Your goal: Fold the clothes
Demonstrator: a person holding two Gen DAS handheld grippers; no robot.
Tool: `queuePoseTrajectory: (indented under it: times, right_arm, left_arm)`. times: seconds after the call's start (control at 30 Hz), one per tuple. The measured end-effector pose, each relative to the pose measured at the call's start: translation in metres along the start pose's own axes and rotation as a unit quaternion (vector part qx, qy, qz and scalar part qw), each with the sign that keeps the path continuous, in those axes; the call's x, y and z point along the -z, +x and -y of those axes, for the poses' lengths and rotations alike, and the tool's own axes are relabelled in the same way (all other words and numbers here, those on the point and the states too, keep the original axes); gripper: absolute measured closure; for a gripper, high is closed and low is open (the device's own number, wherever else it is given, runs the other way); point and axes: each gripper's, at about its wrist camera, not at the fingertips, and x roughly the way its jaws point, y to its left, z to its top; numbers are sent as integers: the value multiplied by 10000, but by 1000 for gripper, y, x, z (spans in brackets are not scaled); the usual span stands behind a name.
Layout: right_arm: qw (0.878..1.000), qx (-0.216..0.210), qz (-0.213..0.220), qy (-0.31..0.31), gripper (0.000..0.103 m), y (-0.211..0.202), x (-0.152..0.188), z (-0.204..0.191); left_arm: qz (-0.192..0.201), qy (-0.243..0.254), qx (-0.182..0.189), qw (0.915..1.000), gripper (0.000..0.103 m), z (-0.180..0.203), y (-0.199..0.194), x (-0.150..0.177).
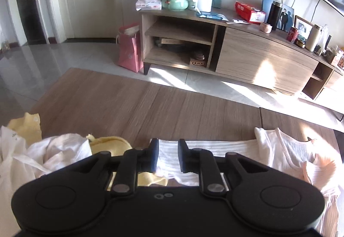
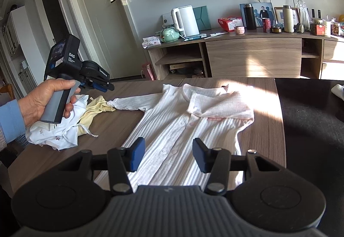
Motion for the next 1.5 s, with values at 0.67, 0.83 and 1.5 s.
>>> queuePoseTrajectory:
  times: [0.67,0.83,1.5]
  right_arm:
    - [9998,-28,-123,-167,50,12,2,-16]
    - [9998,-43,-124,-169,50,11,3,-16]
    - [9994,71,69,320,50,-14,7,19]
  left_arm:
    - [-318,-500,466,9972,93,-24,34,22]
    - [-96,-797,556,9952,95,-32,29,25]
    - [449,1113,916,9885,95,103,-23,12]
